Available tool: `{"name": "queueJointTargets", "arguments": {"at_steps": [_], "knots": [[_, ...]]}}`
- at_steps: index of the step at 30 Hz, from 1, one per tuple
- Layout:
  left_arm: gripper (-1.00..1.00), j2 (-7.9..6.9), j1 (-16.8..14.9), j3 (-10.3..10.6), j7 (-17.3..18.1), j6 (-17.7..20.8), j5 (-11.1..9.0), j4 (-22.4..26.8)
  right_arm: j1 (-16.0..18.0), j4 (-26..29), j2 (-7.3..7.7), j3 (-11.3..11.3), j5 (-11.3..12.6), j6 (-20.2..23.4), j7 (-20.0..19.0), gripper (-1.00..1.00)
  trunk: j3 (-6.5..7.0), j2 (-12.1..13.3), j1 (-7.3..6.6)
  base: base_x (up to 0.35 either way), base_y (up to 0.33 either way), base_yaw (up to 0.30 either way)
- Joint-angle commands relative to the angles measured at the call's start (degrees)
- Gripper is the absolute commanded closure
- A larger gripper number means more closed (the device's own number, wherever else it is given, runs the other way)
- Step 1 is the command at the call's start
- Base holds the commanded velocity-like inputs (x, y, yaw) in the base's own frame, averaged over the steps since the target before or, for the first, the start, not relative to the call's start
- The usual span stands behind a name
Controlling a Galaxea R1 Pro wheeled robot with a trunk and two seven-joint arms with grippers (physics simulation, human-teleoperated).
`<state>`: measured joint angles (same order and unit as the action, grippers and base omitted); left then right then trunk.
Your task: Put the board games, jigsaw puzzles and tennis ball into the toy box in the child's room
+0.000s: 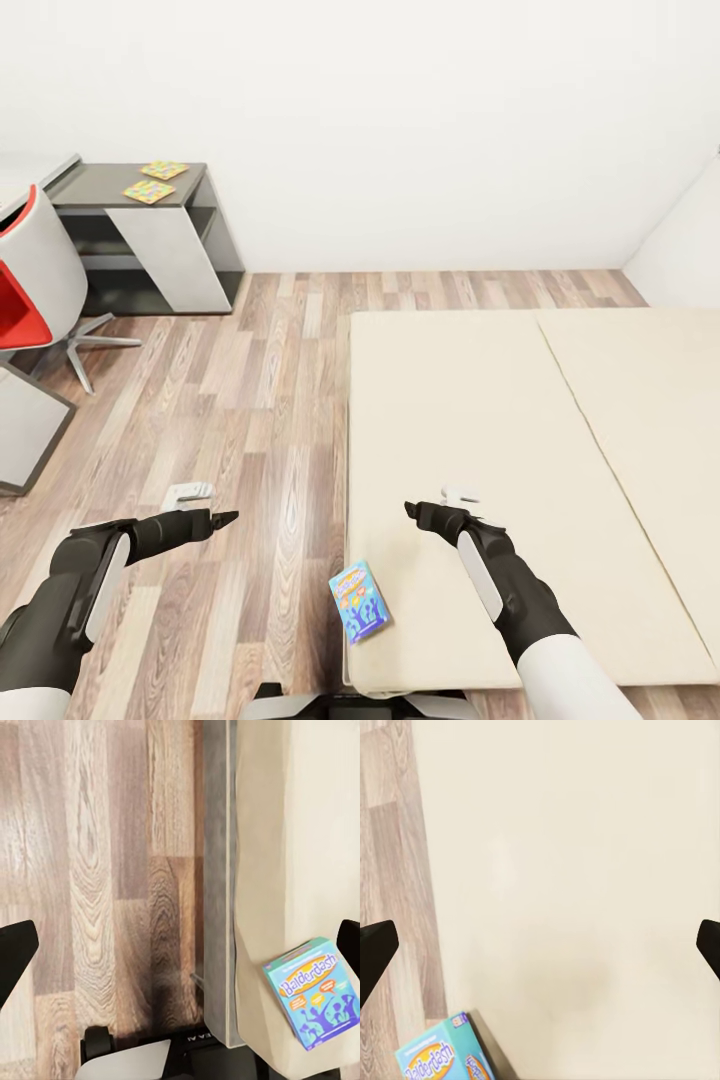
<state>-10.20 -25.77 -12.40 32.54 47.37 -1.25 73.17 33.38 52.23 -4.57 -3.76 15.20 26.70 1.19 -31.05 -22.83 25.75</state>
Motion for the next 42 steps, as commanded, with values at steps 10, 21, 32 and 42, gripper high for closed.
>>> {"name": "queueJointTargets", "arguments": {"at_steps": [10,21,32,42], "knots": [[-1.00,0.01,0.0,0.0,0.2,0.4,-0.1,0.0,0.0,0.1,-0.01,0.0,0.3,0.2,0.1,-1.00,0.88,-0.1,0.04,0.000,0.000,0.000],[-1.00,0.01,0.0,-0.1,0.2,0.4,-0.1,0.0,0.0,0.1,0.00,0.0,0.3,0.2,0.1,-1.00,1.93,-0.1,0.04,0.000,0.000,0.000],[-1.00,0.01,0.0,-0.1,0.2,0.4,-0.1,0.0,0.0,0.1,0.00,0.0,0.3,0.2,0.2,-1.00,2.98,-0.1,0.04,0.000,0.000,0.000],[-1.00,0.01,0.0,-0.1,0.2,0.4,-0.1,0.0,0.0,-1.6,0.00,0.0,0.2,-0.3,0.2,-1.00,3.94,-0.1,0.04,0.000,0.000,0.000]]}}
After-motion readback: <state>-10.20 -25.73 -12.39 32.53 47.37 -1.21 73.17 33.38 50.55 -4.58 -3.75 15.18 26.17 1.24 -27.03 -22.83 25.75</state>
